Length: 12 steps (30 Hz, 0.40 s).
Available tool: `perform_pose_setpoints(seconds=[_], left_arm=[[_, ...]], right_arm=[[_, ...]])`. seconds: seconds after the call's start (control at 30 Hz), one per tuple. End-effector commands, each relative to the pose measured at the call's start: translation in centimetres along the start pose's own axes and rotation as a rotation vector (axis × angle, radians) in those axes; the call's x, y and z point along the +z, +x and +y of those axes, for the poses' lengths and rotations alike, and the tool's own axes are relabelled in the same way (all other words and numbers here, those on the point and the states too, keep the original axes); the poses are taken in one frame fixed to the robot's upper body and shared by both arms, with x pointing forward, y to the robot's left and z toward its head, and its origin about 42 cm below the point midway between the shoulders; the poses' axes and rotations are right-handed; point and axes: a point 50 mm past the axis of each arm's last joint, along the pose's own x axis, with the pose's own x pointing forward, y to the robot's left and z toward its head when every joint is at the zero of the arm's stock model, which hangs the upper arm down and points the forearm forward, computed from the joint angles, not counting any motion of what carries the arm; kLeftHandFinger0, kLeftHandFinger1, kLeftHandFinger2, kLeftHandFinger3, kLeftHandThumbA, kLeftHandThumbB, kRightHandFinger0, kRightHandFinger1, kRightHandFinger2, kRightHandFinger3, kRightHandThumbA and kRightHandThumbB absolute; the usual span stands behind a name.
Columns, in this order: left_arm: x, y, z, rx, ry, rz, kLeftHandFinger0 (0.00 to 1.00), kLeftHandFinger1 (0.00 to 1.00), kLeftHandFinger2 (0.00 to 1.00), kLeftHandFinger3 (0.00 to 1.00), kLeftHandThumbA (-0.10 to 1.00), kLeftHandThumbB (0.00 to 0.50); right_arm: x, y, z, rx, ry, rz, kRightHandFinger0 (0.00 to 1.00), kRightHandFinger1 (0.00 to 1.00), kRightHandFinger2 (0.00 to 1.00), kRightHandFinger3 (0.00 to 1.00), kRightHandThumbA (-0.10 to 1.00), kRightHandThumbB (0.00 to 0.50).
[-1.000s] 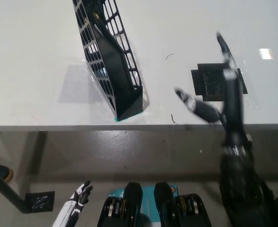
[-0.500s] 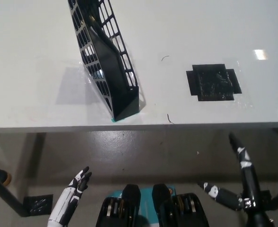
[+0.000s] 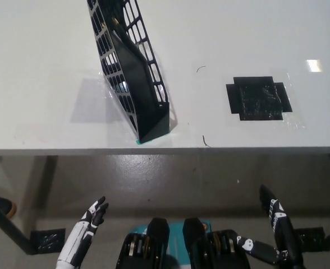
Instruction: A notebook is kept standing on the table on the right hand side and a black shelf is kept on the left hand side and the robot uses its right hand to grab the notebook and places it in the shelf
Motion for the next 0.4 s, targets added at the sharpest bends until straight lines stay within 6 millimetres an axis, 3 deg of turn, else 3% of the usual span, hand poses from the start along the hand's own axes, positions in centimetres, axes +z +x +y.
perform_pose_setpoints(seconds=[0.0,0.2,0.37], left_arm=[[1.01,0.48,0.48,0.033,-0.001,-0.039,1.0,1.0,1.0,1.0,1.0,0.218],[0.98,0.44,0.55,0.038,-0.006,-0.035,1.0,1.0,1.0,1.0,1.0,0.204],[0.98,0.51,0.61,0.04,-0.003,-0.035,1.0,1.0,1.0,1.0,1.0,0.201]], right_arm=[[0.79,1.34,-0.01,0.027,0.025,-0.043,1.0,1.0,1.0,1.0,1.0,0.239],[0.43,1.61,0.2,0.031,-0.007,-0.022,1.0,1.0,1.0,1.0,1.0,0.213],[0.37,1.86,0.23,0.035,0.015,-0.015,1.0,1.0,1.0,1.0,1.0,0.231]])
